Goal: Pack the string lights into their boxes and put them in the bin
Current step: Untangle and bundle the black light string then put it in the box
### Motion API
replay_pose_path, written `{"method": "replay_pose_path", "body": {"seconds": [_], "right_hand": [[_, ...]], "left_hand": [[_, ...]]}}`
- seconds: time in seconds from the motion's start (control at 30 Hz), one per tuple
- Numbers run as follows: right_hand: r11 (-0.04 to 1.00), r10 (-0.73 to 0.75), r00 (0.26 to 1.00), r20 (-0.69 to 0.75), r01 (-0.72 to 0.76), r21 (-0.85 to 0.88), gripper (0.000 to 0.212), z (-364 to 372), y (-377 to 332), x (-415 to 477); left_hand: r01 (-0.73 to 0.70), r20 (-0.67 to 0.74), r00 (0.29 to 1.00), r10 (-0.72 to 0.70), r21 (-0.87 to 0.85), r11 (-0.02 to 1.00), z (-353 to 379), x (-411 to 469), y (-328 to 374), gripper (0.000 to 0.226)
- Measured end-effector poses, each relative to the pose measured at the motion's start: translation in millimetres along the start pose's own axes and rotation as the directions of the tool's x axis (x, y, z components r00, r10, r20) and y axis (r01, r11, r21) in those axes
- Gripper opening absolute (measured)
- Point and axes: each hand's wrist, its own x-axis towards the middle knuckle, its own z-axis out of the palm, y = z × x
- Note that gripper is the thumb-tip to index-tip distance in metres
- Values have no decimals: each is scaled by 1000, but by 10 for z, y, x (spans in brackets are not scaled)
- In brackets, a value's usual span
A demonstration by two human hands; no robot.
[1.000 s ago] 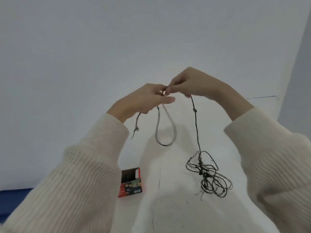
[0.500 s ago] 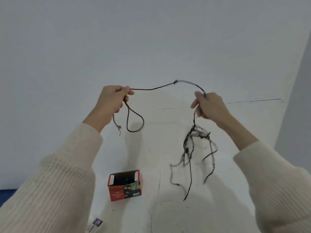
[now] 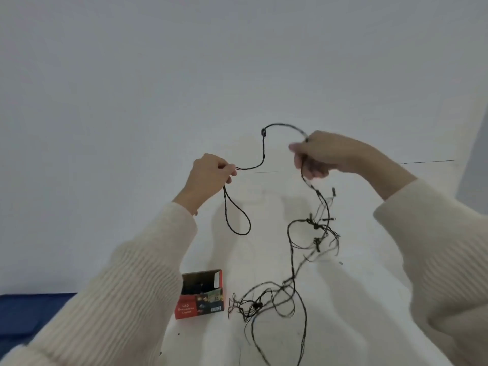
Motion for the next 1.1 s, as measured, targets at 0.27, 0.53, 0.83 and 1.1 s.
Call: {"method": "replay_pose_path", "body": {"seconds": [0.27,0.53,0.83,1.1], "right_hand": [[919,-55,976,208,-32,393,38,66,-223,-20],[565,-163,986,30,68,822,37,99,-375,151],[358,-82,970,-228,242,902,39,-189,-221,210],[972,115,993,-25,-107,209,48,-89,168,229]], "left_hand": [[-52,326,945,18,95,994,195,-86,-48,32],[-123,534,825,185,-150,981,257,-312,126,29],[-40,664,747,-30,89,995,392,-300,-327,25],[18,289,955,64,-274,961,285,-159,-19,23]]}}
